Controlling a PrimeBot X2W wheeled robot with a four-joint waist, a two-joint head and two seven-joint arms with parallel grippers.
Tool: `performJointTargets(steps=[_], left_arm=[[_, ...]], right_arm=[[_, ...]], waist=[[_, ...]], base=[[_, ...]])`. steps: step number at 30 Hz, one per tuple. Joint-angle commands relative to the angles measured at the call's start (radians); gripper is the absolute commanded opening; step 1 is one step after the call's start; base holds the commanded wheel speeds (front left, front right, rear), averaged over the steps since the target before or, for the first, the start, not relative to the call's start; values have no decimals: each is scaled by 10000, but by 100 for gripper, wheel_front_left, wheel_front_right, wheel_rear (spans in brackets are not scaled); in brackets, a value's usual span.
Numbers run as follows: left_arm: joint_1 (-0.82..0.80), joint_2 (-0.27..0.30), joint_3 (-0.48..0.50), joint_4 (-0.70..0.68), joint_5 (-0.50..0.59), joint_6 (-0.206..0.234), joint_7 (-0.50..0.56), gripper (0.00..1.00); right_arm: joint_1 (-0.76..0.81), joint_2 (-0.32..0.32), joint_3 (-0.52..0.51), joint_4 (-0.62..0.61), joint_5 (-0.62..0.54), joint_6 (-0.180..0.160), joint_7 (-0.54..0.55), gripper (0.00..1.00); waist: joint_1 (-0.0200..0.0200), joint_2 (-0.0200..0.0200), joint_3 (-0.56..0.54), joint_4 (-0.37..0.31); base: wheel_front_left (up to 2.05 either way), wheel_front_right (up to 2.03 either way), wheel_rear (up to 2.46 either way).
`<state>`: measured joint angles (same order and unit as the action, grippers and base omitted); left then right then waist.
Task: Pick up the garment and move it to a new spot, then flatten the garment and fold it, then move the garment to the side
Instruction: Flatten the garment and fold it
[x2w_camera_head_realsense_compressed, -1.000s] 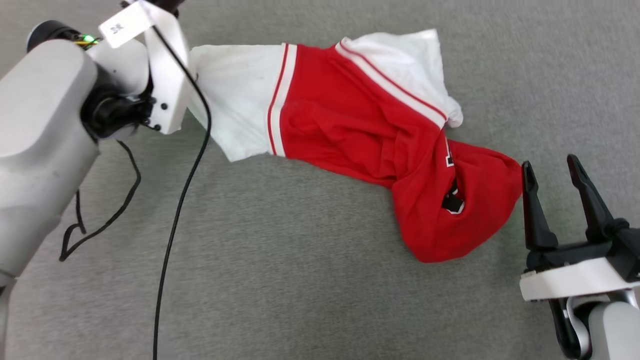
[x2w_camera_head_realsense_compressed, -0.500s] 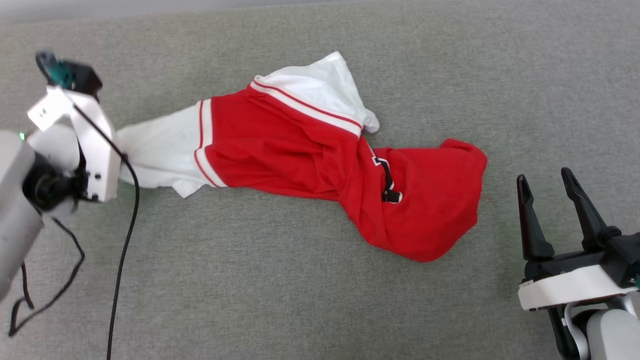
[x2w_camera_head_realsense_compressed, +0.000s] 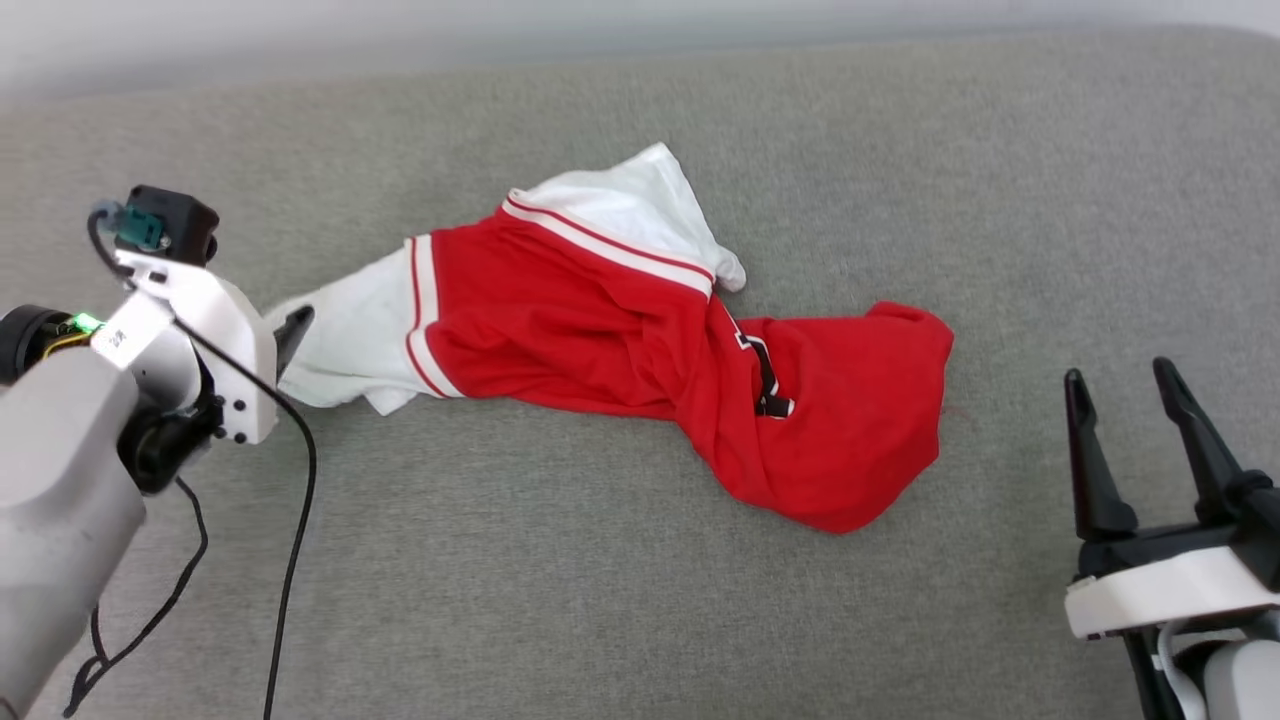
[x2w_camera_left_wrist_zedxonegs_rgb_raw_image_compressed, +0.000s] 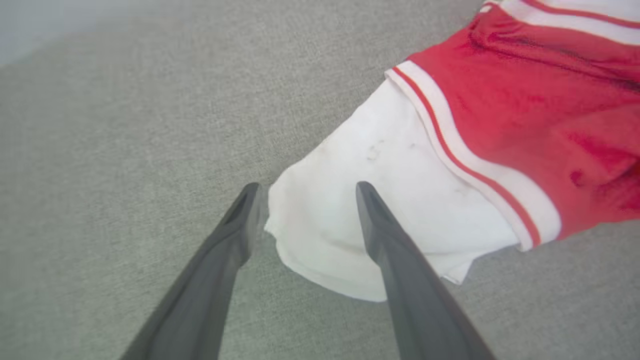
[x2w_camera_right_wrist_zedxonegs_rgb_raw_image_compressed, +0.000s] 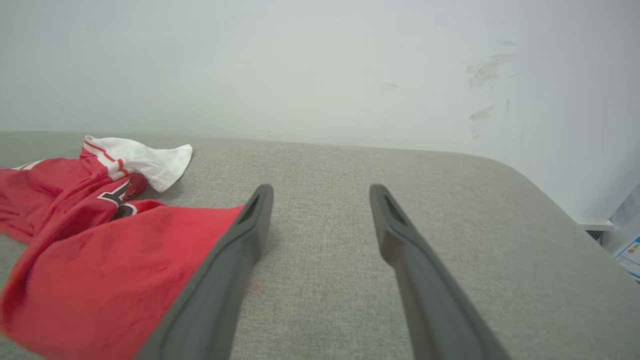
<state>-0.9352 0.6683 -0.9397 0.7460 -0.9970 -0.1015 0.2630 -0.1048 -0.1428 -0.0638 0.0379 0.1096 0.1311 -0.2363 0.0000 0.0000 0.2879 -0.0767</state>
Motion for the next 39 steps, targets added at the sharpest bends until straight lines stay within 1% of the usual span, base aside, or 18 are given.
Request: performJointTargets(steps=[1,5,7,8,9,14,17,20,21,22,23,26,28,30,32,34,37,39], left_arm=[[300,-85,49,-63,224,186,-808,100],[795,-258,205,-456,512,632,-2431,100],[1080,-328,301,-779,626,970,-3149,100],[1080,-328,301,-779,626,970,-3149,100],[1242,-373,337,-953,642,1131,-3434,100],[1834,-446,480,-1945,986,2113,-4612,100],[2133,-526,634,-2615,1290,2761,-5034,100],[2440,-591,950,-3310,1652,3398,-5236,100],[2563,-611,1050,-3554,1819,3610,-5259,100],[2769,-714,1435,-4132,2247,4019,-5290,100],[2769,-714,1435,-4132,2247,4019,-5290,100],[3376,-938,2183,-5035,3011,4511,-5286,100],[3737,-1156,2701,-5614,3550,4739,-5289,100],[4163,-1423,3177,-6087,4036,4868,-5290,100],[4595,-1700,3635,-6489,4523,4917,-5290,100],[4928,-2073,4007,-6824,4965,4865,-5281,100],[5378,-2643,4442,-7049,5487,4613,-5282,100],[5547,-3035,4716,-7101,5789,4381,-5282,100]], right_arm=[[112,-120,-113,-50,47,-7,55,100],[27,-341,-343,-133,122,-7,132,100],[-211,-527,-376,-194,155,-7,194,100],[-211,-527,-376,-194,155,-7,194,100],[-350,-643,-363,-232,199,-7,242,100],[-1379,-1533,-121,-324,375,-7,724,100],[-2353,-2187,316,-273,695,-7,1263,100],[-3340,-2813,916,-90,1127,-7,2067,100],[-3707,-2995,1159,39,1350,-7,2421,100],[-4532,-3342,1639,311,1813,-8,3102,100],[-4532,-3342,1639,311,1813,-8,3102,100],[-5603,-3875,2600,866,2550,-7,4410,100],[-6334,-4257,3331,1267,3103,-8,5488,100],[-7055,-4542,4009,1687,3772,-8,6683,100],[-7725,-4770,4622,2131,4460,-7,7949,100],[-8429,-4990,5179,2485,4964,-8,9116,100],[-9246,-5102,5893,3019,5704,-7,10911,100],[-9795,-5099,6126,3346,6042,-8,11911,100]], waist=[[0,0,-383,224],[0,0,-845,553],[0,0,-1000,710],[0,0,-1000,710],[0,0,-1060,791],[0,0,-1167,1281],[0,0,-1130,1594],[0,0,-1041,1908],[0,0,-1004,2017],[0,0,-907,2253],[0,0,-907,2253],[0,0,-717,2586],[0,0,-556,2805],[0,0,-365,3015],[0,0,-164,3208],[0,0,78,3419],[0,0,444,3746],[0,0,713,3973]], base=[[0,0,0],[0,0,0],[0,0,0],[0,0,0],[0,0,0],[0,0,0],[0,0,0],[0,0,0],[0,0,0],[0,0,0],[0,0,0],[0,0,0],[0,0,0],[0,0,0],[0,0,0],[0,0,0],[0,0,0],[0,0,0]])
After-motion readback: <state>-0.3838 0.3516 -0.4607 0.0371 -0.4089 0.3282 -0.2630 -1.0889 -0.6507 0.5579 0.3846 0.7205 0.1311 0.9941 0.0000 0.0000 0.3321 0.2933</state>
